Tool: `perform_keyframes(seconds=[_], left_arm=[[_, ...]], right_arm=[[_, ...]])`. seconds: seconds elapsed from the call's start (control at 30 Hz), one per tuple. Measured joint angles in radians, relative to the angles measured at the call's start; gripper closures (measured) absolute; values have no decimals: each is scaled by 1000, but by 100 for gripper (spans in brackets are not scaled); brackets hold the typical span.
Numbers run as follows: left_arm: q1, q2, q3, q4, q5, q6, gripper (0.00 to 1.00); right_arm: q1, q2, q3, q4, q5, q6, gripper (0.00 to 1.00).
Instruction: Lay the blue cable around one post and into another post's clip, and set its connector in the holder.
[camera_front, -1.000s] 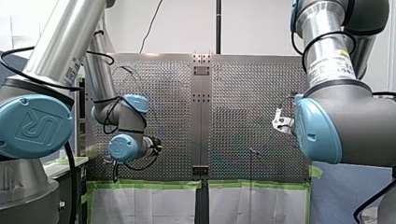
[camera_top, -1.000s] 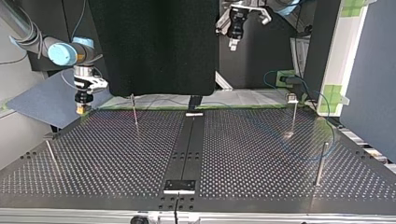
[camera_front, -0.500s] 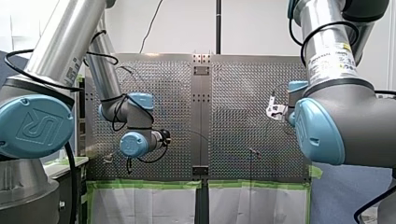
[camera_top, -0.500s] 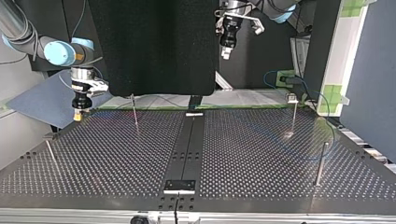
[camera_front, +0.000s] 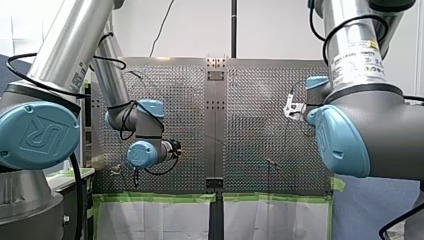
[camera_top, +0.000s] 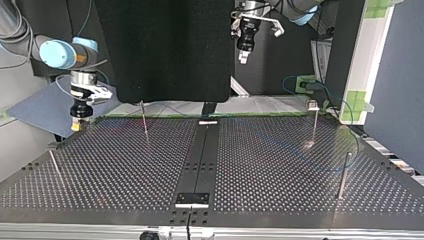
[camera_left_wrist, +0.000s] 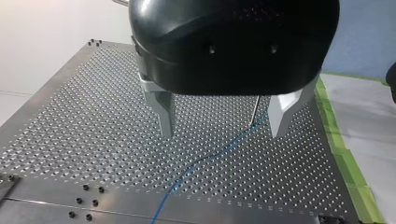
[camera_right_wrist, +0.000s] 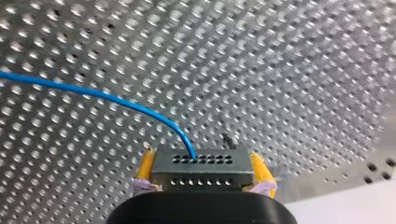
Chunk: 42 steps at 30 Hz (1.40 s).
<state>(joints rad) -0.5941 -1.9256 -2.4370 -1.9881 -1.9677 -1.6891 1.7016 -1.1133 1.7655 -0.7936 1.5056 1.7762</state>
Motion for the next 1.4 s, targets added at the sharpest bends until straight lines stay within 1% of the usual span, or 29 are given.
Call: perform_keyframes(seconds=[0.1, 0.17, 0.23, 0.33, 0.5, 0.7, 0.73, 0.83, 0.87, 0.93, 1.07, 1.17, 1.33, 1.4], left_arm=[[1, 0, 0, -8, 2, 1, 0], [2, 0, 0, -15, 2, 3, 0], [4, 0, 0, -21, 2, 5, 0], [6, 0, 0, -25, 3, 6, 0], [9, 0, 0, -28, 8, 6, 0], [13, 0, 1, -35, 11, 7, 0], [14, 0, 1, -36, 11, 7, 0], [15, 0, 1, -38, 11, 6, 0], [15, 0, 1, -39, 11, 6, 0], [17, 0, 2, -40, 11, 6, 0], [18, 0, 4, -44, 11, 6, 0], [18, 0, 9, -53, 10, 7, 0], [18, 0, 14, -88, 1, 8, 0], [18, 0, 15, -95, -1, 7, 0]], right_arm=[[-5, -9, 0, 23, 24, -5, 100], [-9, -11, 0, 39, 40, -16, 100], [-13, -12, 0, 58, 55, -33, 100], [-19, -12, -1, 85, 64, -58, 100], [-26, -12, -15, 125, 68, -98, 100], [-27, -13, -53, 182, 66, -155, 100], [-27, -13, -60, 194, 64, -167, 100], [-28, -15, -72, 221, 51, -194, 100], [-28, -15, -74, 229, 45, -199, 100], [-28, -15, -77, 245, 31, -207, 100], [-31, -15, -81, 275, 9, -212, 100], [-43, -15, -88, 300, -13, -213, 100], [-61, -15, -104, 342, -56, -214, 100], [-66, -16, -114, 352, -71, -215, 100]])
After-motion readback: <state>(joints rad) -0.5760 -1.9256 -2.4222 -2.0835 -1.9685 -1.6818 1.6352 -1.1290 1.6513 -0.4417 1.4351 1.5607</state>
